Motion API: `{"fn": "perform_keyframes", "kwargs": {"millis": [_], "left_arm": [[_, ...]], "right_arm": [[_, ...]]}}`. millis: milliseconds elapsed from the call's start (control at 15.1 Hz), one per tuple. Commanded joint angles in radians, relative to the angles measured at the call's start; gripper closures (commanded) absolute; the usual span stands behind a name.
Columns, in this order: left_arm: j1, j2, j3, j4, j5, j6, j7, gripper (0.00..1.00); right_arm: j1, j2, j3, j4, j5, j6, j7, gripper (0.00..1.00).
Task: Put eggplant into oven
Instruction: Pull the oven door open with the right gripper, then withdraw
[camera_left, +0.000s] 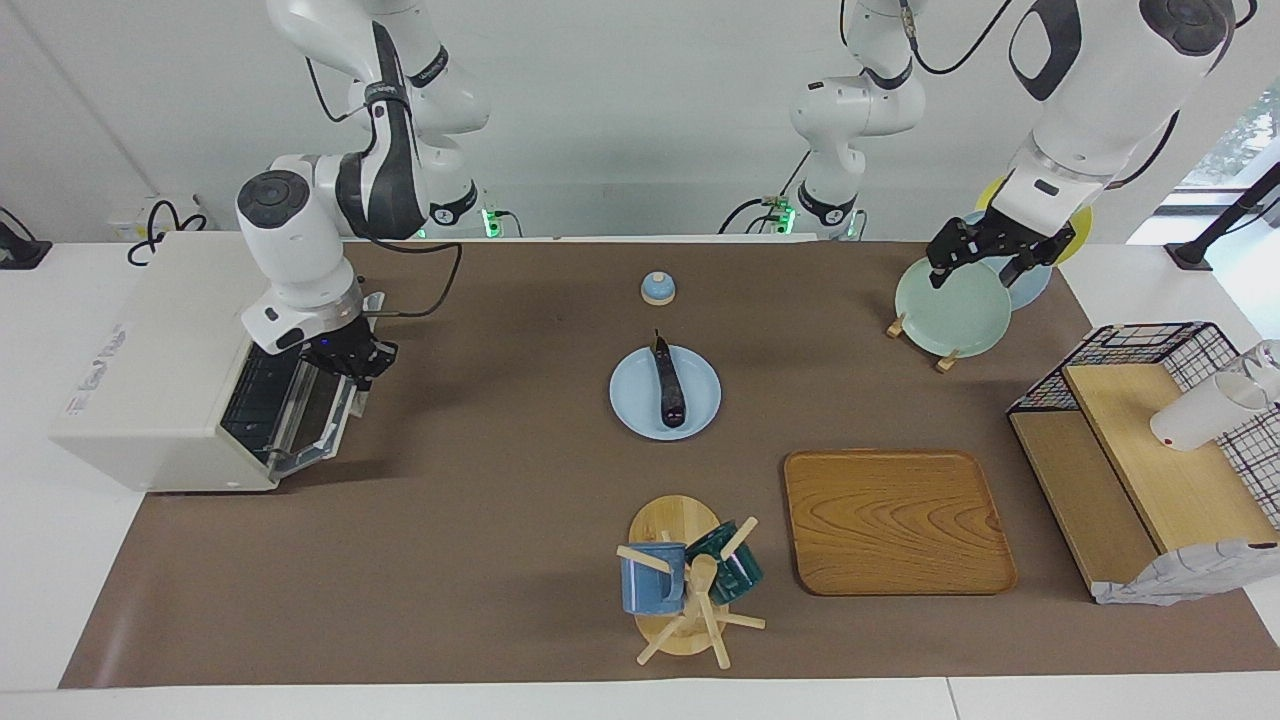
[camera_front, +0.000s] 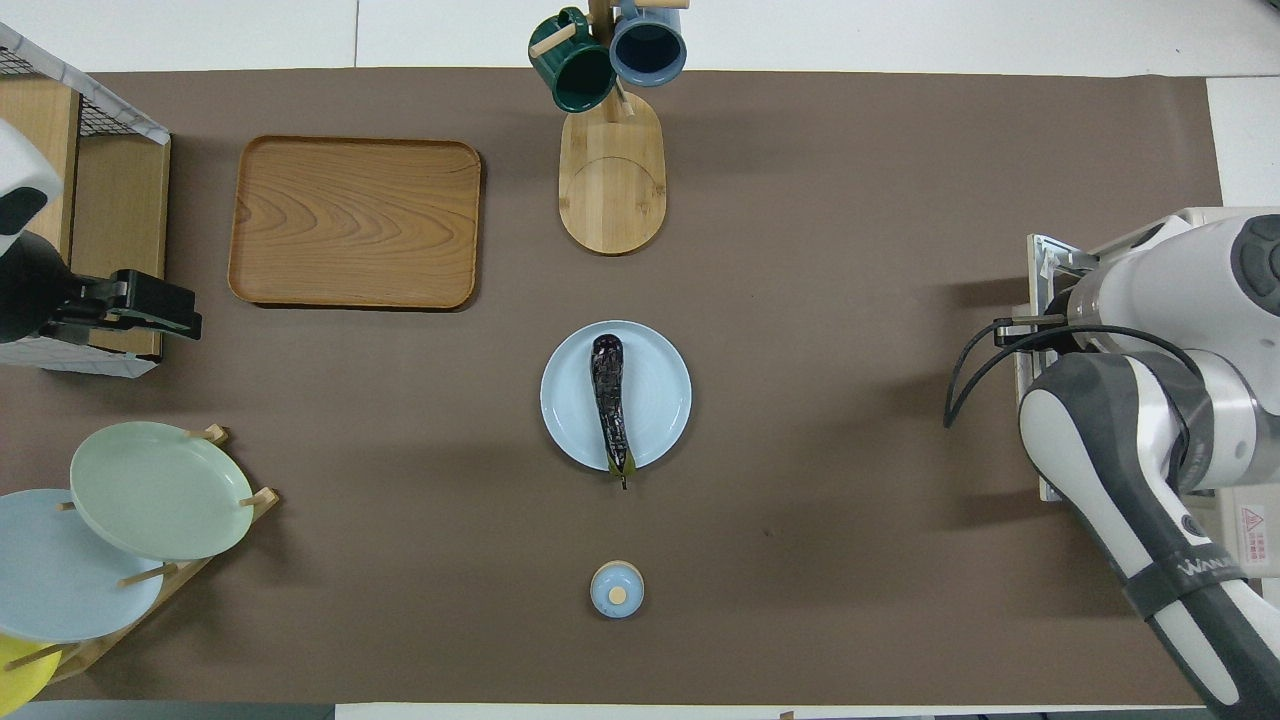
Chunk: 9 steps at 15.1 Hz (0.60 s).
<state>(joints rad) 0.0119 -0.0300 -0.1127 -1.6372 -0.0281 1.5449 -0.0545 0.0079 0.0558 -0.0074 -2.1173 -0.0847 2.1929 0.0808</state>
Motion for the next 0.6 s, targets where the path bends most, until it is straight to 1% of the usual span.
{"fn": "perform_keyframes", "kwargs": {"millis": [0, 133, 332, 531], "left_arm": [[-0.009, -0.037, 0.011, -0.041, 0.019, -0.016, 0.005, 0.0], [-0.009, -0.045, 0.011, -0.059, 0.019, -0.006, 0.004, 0.0], [-0.026, -0.031, 0.016, -0.038, 0.019, -0.015, 0.005, 0.0], [-0.055, -0.008, 0.045, -0.01, 0.019, -0.019, 0.005, 0.0]], "right_arm": [[-0.016, 0.067, -0.017, 0.01, -0.012, 0.097, -0.001, 1.0], [-0.014, 0.093, -0.016, 0.01, 0.003, 0.111, 0.003, 1.0], [-0.006, 0.142, -0.016, 0.01, 0.068, 0.131, 0.007, 1.0], [0.006, 0.148, -0.016, 0.01, 0.071, 0.14, 0.02, 1.0]]}}
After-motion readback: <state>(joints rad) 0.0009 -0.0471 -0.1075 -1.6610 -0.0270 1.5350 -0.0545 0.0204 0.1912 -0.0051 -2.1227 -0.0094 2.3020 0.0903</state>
